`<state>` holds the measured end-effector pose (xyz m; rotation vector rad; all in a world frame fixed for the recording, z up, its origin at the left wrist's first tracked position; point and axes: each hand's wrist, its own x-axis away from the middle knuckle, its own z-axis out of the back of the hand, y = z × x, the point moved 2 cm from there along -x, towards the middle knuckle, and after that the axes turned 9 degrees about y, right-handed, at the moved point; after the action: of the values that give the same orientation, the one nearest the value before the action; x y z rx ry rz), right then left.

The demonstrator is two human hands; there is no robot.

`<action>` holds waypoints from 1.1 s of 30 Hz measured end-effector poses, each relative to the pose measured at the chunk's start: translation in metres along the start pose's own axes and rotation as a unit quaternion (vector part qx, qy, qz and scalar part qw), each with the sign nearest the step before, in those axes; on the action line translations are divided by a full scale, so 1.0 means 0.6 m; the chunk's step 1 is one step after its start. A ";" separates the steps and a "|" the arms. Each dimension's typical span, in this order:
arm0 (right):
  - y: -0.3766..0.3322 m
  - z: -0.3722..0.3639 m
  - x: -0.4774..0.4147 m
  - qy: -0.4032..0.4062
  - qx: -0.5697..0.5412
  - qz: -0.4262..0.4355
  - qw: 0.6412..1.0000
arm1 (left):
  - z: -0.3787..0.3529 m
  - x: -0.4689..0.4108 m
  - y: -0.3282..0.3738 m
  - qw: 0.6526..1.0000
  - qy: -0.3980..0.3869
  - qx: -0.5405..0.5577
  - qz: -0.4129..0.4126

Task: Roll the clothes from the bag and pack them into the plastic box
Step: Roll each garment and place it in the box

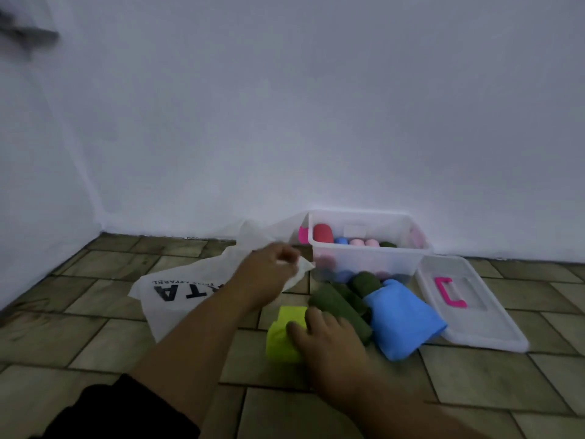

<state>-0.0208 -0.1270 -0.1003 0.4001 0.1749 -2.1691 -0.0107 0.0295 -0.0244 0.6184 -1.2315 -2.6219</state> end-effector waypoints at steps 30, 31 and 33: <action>-0.061 -0.041 0.071 -0.002 -0.077 -0.337 0.938 | -0.124 0.099 -0.088 0.858 -0.319 -0.387 -0.107; -0.062 -0.039 0.075 0.008 -0.069 -0.327 0.943 | -0.125 0.093 -0.089 0.853 -0.318 -0.398 -0.112; -0.072 -0.038 0.084 0.016 -0.065 -0.289 0.955 | -0.124 0.090 -0.085 0.850 -0.318 -0.405 -0.115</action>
<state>-0.0781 -0.1338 -0.1404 0.3351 0.5038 -2.7045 -0.0256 -0.0075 -0.1219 -0.3043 0.0011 -3.2724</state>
